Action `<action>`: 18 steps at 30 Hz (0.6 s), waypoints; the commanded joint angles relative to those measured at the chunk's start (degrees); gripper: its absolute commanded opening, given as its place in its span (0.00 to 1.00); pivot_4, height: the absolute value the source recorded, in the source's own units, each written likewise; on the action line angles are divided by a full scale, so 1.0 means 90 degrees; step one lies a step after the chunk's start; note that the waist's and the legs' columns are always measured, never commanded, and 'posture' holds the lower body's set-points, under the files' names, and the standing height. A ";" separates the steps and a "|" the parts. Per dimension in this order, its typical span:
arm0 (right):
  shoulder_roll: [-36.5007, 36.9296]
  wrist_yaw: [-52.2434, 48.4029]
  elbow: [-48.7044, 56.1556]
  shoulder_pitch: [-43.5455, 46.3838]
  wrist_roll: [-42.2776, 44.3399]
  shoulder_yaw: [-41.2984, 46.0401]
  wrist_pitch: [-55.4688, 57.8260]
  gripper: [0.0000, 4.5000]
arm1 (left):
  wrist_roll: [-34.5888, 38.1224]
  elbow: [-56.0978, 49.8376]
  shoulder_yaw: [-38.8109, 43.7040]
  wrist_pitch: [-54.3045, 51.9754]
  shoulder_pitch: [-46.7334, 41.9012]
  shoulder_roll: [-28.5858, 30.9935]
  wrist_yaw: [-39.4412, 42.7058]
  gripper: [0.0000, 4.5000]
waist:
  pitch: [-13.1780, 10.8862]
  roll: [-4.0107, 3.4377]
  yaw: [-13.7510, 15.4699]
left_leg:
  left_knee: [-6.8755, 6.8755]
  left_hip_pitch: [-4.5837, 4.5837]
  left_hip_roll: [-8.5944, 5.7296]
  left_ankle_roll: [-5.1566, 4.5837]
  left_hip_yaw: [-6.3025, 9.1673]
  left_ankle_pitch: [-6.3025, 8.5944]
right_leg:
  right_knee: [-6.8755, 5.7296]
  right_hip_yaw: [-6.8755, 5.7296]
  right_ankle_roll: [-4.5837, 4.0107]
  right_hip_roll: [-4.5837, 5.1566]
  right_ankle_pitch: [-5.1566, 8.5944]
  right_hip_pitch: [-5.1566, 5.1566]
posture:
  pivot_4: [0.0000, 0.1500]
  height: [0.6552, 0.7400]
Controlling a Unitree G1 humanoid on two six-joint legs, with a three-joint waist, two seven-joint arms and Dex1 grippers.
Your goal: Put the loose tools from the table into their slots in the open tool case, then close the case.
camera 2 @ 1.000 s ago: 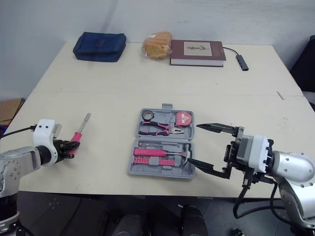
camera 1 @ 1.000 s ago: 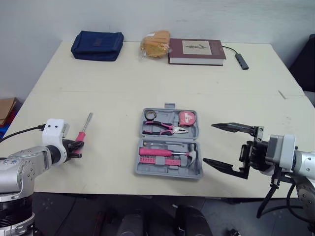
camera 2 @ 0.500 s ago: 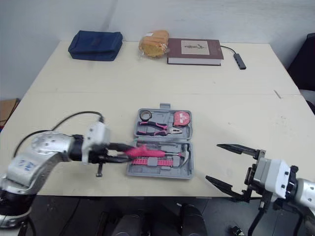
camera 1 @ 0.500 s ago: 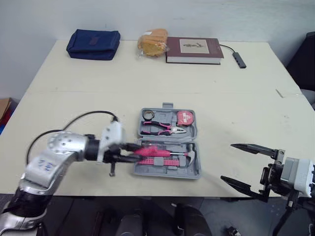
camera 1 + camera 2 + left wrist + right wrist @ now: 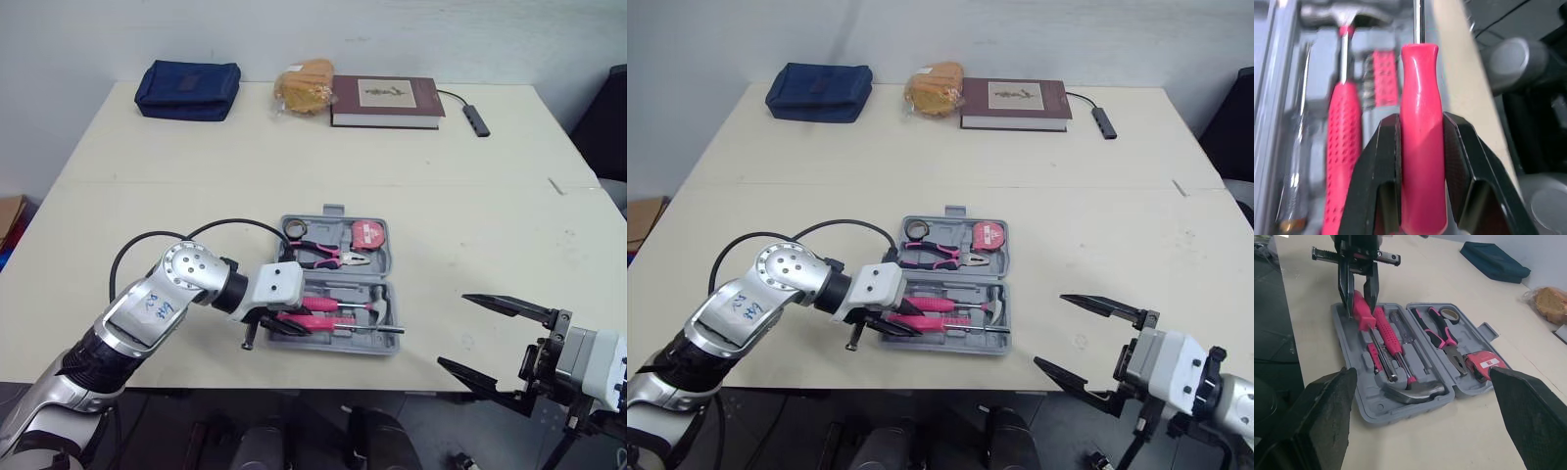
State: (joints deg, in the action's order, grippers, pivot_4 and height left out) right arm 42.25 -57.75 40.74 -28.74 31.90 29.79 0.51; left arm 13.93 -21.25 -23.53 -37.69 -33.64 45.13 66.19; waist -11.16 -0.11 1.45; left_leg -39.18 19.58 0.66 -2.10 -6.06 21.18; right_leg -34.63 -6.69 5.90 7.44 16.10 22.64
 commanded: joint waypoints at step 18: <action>-0.0061 0.0218 0.0169 0.0115 -0.0261 -0.0084 -0.0100 1.00 | -0.0242 -0.0139 -0.0318 -0.0449 0.0071 -0.0108 -0.0155 0.11 | 0.0000 0.0001 0.0015 | -0.0006 -0.0006 -0.0001 -0.0003 0.0003 -0.0003 | 0.0000 0.0002 -0.0005 0.0011 0.0003 -0.0002 | 1.00 1.00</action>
State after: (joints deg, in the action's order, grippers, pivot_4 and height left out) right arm 42.06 -56.09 40.75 -27.73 29.73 29.02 0.34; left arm 11.78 -21.61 -25.51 -42.38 -33.30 44.68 64.39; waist -11.16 -0.09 1.59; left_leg -39.24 19.53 0.65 -2.13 -6.03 21.16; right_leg -34.62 -6.67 5.85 7.54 16.12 22.63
